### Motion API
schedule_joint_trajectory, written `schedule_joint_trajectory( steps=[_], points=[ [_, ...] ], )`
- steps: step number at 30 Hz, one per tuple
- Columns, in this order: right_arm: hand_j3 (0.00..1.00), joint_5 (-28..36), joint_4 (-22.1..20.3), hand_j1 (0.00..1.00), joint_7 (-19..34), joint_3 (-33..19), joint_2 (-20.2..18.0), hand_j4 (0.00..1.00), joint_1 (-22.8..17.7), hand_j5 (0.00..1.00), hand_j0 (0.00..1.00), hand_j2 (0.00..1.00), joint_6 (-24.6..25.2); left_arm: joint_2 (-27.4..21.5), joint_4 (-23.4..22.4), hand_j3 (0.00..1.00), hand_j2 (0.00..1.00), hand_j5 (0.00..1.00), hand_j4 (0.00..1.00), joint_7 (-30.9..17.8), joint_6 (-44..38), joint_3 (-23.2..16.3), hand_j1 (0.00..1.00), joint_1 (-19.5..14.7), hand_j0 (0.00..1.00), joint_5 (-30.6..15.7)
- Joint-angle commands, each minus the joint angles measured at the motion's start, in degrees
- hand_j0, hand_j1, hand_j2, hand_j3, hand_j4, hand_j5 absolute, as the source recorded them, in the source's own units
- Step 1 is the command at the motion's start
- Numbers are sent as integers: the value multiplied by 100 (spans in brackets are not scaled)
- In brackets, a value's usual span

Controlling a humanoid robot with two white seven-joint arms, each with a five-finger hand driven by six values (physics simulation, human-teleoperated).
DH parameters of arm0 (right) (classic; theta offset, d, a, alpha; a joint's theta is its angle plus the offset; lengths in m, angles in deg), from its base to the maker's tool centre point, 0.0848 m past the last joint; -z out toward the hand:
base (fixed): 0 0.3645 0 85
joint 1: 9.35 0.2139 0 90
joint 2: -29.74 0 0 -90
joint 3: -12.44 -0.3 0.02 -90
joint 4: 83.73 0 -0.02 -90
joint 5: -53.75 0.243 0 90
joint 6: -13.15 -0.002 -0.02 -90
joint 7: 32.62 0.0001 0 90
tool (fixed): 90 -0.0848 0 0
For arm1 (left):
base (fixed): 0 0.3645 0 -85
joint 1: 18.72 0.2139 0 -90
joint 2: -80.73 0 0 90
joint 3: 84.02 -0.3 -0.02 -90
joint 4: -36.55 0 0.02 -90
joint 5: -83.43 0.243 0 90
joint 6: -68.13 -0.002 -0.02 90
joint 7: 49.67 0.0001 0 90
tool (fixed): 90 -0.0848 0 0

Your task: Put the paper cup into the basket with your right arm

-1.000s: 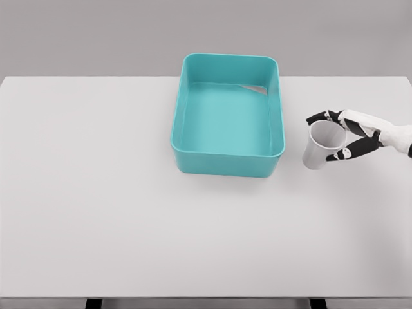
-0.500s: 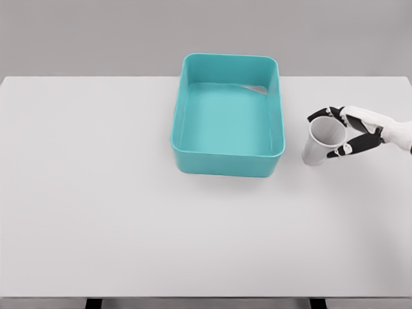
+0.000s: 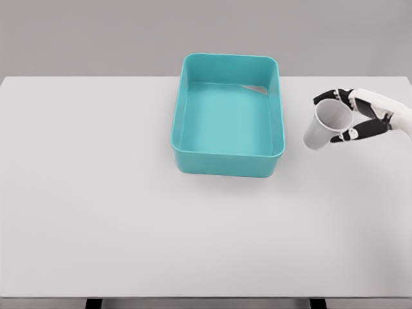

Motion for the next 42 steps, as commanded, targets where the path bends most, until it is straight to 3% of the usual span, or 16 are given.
schedule_joint_trajectory(
  steps=[1,6,24,26,37,42],
  points=[
    [79,49,-9,79,-1,-115,-1,79,0,79,79,79,5,0,5,100,100,100,100,-1,0,2,100,0,100,-2],
    [78,49,-18,78,-1,-256,192,78,35,78,78,78,13,0,5,100,100,100,100,-1,0,2,100,0,100,-2],
    [75,40,-404,75,-1,-387,306,75,334,75,75,75,84,0,5,100,100,100,100,-1,0,2,100,0,100,-2],
    [75,40,-404,75,-1,-387,535,75,439,75,75,75,101,0,-4,100,100,100,100,-1,0,2,100,0,100,-2],
    [74,23,-369,74,-1,-414,922,74,729,74,74,74,119,0,5,100,100,100,100,-1,0,2,100,0,100,-2],
    [73,-109,-325,73,-1,-423,1264,73,791,73,73,73,277,0,5,100,100,100,100,-1,0,2,100,0,100,-2]
  ],
)
